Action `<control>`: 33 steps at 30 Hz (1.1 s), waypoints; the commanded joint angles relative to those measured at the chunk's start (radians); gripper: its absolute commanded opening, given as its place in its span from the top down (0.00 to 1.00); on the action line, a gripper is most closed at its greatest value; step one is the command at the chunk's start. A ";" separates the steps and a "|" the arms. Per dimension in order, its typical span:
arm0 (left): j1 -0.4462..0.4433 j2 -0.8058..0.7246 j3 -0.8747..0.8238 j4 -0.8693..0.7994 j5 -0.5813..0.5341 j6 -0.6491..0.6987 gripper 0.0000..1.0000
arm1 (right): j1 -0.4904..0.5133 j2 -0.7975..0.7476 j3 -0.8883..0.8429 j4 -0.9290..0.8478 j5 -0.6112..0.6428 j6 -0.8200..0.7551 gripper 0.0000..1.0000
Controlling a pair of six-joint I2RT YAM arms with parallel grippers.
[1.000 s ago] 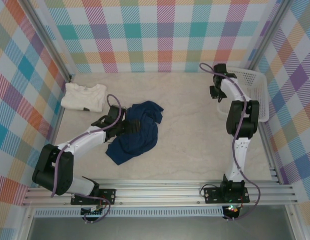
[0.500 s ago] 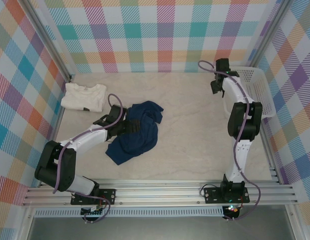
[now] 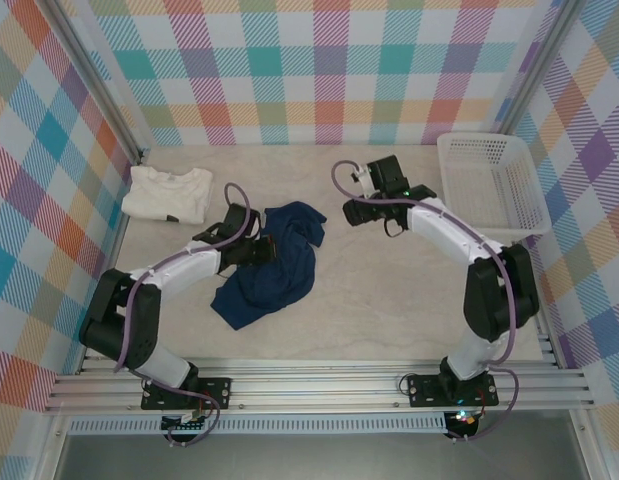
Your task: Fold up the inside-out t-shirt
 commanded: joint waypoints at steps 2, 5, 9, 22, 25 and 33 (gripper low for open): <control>-0.006 -0.286 0.055 0.083 0.057 0.004 0.99 | 0.005 -0.200 -0.216 0.209 -0.540 0.093 0.17; -0.006 -0.402 0.060 0.127 0.017 -0.001 1.00 | 0.035 -0.222 -0.317 0.351 -0.616 0.154 0.15; -0.006 -0.410 0.159 0.010 -0.004 0.046 1.00 | 0.083 -0.103 -0.271 0.350 -0.480 0.238 0.15; -0.004 -0.415 0.172 -0.030 -0.076 0.056 1.00 | 0.232 0.089 -0.337 0.665 -0.654 0.397 0.15; -0.005 -0.414 0.175 -0.029 -0.076 0.055 1.00 | 0.260 0.151 -0.345 0.761 -0.677 0.460 0.40; -0.004 -0.442 0.301 0.009 -0.127 0.047 1.00 | 0.159 -0.274 -0.200 0.371 -0.452 0.204 1.00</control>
